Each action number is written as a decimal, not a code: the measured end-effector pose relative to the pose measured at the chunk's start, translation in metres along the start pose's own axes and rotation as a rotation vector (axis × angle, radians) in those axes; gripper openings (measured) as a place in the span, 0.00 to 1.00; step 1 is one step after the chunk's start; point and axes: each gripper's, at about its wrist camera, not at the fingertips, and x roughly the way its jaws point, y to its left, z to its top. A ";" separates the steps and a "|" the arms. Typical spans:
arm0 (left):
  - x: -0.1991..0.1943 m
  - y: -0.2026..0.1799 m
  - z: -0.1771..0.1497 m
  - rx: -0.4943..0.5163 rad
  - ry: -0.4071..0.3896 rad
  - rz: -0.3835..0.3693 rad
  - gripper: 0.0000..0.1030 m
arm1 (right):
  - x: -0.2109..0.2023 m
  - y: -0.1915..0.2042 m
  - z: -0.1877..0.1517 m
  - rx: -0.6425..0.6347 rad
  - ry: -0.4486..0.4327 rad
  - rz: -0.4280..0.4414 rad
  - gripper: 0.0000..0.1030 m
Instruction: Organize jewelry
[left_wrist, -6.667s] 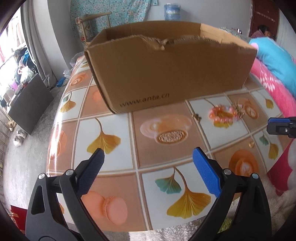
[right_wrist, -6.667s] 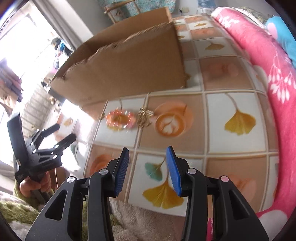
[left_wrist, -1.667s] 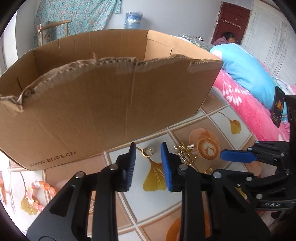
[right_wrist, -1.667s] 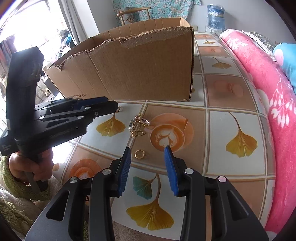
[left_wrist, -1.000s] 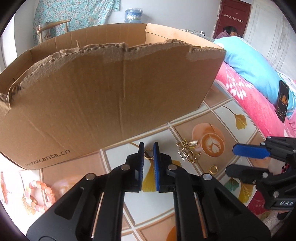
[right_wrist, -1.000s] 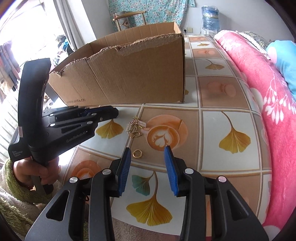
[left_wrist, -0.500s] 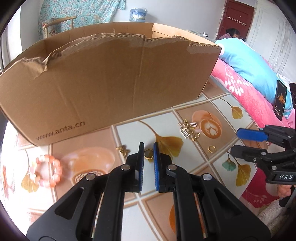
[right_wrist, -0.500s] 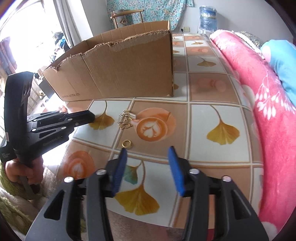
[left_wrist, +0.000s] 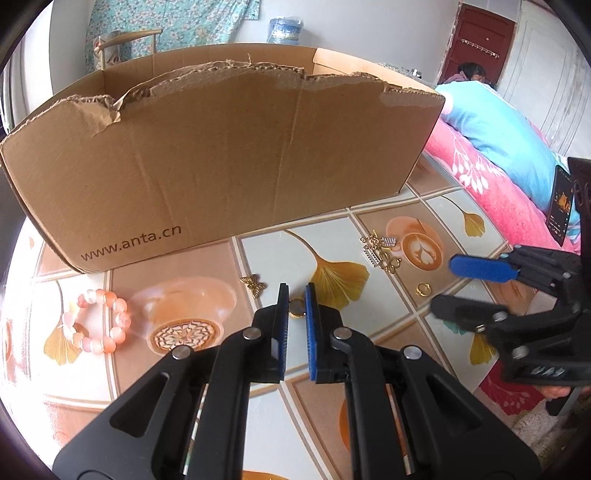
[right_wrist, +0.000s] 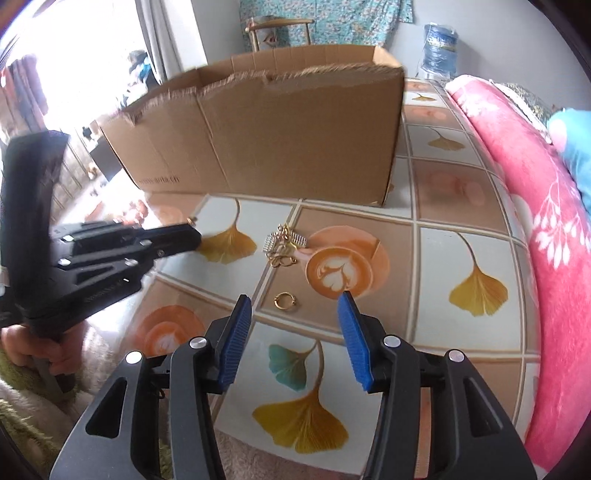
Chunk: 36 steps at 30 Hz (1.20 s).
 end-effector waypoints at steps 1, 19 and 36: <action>0.000 0.000 0.000 -0.003 -0.001 -0.001 0.07 | 0.002 0.001 0.000 0.002 0.004 -0.003 0.40; -0.012 0.009 -0.005 0.012 0.029 -0.034 0.26 | -0.001 0.000 0.002 0.030 0.011 0.027 0.32; -0.003 -0.010 0.000 0.129 0.045 0.041 0.09 | 0.003 0.001 0.002 0.028 0.017 0.025 0.32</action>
